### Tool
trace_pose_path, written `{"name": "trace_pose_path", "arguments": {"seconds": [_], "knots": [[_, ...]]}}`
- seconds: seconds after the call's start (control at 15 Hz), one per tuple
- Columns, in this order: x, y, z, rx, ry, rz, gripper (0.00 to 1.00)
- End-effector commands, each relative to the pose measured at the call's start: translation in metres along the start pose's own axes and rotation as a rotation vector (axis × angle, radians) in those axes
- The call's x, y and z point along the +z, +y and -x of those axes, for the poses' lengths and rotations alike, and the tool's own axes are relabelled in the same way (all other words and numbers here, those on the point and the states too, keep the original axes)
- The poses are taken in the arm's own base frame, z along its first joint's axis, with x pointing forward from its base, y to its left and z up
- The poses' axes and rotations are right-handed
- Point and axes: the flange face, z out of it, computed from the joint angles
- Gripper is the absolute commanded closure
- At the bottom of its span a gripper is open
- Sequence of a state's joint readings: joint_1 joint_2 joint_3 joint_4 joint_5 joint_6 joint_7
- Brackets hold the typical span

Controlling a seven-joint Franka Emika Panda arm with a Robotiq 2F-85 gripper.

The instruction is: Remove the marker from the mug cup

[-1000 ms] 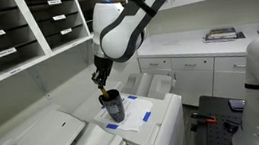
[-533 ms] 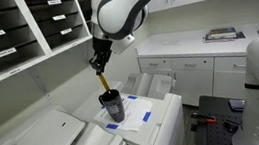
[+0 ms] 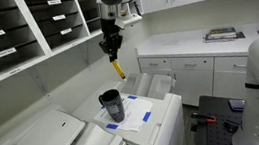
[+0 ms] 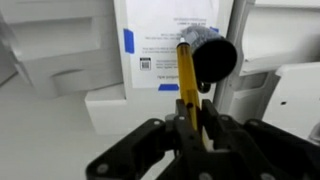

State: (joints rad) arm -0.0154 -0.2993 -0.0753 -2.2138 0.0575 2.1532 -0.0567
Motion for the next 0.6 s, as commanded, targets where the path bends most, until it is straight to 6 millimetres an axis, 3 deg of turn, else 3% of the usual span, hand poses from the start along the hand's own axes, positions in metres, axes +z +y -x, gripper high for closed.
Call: {"name": "trace_pose_path", "arguments": {"seconds": [0.0, 0.2, 0.53], "knots": [[0.030, 0.031, -0.007, 0.045, -0.201, -0.006, 0.95], [0.078, 0.059, 0.002, 0.101, -0.386, -0.008, 0.95], [0.163, 0.076, 0.027, 0.164, -0.695, -0.045, 0.95]]}}
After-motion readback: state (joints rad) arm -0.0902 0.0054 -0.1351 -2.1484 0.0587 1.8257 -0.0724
